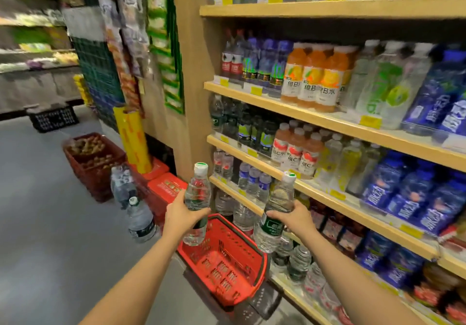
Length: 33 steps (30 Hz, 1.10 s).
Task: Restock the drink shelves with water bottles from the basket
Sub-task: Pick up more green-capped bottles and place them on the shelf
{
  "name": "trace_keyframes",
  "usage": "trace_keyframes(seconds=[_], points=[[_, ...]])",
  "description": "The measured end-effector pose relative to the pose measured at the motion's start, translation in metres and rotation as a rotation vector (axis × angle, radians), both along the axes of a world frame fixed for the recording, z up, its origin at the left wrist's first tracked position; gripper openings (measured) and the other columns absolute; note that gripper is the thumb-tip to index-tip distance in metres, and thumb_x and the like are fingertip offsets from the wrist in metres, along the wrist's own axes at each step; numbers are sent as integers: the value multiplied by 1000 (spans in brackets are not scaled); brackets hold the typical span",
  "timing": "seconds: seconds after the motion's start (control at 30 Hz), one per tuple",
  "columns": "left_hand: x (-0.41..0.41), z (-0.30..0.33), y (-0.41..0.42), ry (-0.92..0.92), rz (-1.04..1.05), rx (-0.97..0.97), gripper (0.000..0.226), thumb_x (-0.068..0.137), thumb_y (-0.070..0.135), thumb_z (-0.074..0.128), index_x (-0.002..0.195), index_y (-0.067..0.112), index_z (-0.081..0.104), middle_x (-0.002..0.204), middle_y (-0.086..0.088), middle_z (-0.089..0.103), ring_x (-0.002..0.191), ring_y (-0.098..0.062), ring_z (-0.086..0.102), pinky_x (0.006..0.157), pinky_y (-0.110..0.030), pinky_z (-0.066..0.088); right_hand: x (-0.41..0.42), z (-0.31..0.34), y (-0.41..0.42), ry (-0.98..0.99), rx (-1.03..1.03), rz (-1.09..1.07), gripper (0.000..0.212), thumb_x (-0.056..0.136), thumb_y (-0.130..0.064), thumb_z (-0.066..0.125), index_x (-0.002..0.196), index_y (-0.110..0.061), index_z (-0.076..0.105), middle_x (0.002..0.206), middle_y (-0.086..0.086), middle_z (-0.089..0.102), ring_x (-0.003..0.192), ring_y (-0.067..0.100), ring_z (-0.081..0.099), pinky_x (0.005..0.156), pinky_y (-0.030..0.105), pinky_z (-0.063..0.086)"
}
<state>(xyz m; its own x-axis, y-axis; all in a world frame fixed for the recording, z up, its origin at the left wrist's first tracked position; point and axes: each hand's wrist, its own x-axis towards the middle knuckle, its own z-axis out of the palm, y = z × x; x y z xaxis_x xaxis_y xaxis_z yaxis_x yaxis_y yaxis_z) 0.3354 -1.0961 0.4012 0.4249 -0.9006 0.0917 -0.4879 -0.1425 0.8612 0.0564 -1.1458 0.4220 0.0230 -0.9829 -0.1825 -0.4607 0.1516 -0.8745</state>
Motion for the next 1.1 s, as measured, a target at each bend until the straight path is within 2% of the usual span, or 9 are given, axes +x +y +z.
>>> trace_keyframes(seconds=[0.1,0.23,0.37,0.47,0.57,0.67,0.87,1.0,1.1], points=[[36,2,-38,-4,28,8,59,59,36,84,111,22,57,106,-2,69,99,-21,64,84,-38,52,33,4,-37,21,23,15,61,64,-40,81,113,-17,52,113,1,61,97,21,59,75,32,51],[87,8,-101,-11,30,11,54,59,33,84,105,25,57,104,-1,69,96,-19,64,82,-38,52,86,15,-100,27,51,14,75,72,-32,78,132,-7,42,130,10,54,120,29,51,84,28,41],[128,10,-160,-26,2,-11,48,61,30,84,101,27,57,100,1,69,95,-18,64,79,-31,49,128,17,-160,-10,39,-7,54,61,-34,84,104,-20,54,116,8,65,100,24,62,83,40,54],[161,3,-209,-17,-37,-6,51,61,32,83,103,28,55,98,4,67,95,-17,63,78,-31,49,160,13,-203,-30,-6,-37,41,63,-25,84,91,-22,54,106,4,63,97,22,60,82,36,51],[196,-3,-264,-54,-97,0,79,54,56,76,120,21,51,112,-2,66,103,-22,62,83,-38,53,196,15,-244,-9,-50,-95,67,62,-31,84,117,-11,51,113,4,61,107,25,59,81,32,47],[229,-3,-319,-91,-164,-4,88,62,51,78,133,14,42,126,-7,58,115,-29,56,89,-41,50,233,19,-288,14,-81,-181,77,62,-37,83,125,-10,48,119,5,61,109,26,59,81,31,47],[283,6,-397,-122,-262,-69,56,63,41,81,106,19,52,89,4,64,84,-15,61,66,-29,46,290,27,-374,-16,-155,-343,122,36,-70,78,136,-12,39,129,5,58,116,24,56,96,40,49],[307,-4,-421,-111,-258,-103,57,62,36,83,109,22,54,92,4,68,86,-13,63,72,-31,52,318,35,-409,9,-223,-432,81,61,-36,84,126,-9,45,121,9,61,113,26,57,87,30,45],[320,-19,-432,-57,-220,-90,57,61,28,84,110,24,55,92,5,67,88,-13,63,74,-27,49,328,24,-433,31,-277,-448,66,67,-26,82,119,-7,46,117,12,61,110,28,58,82,28,42]])
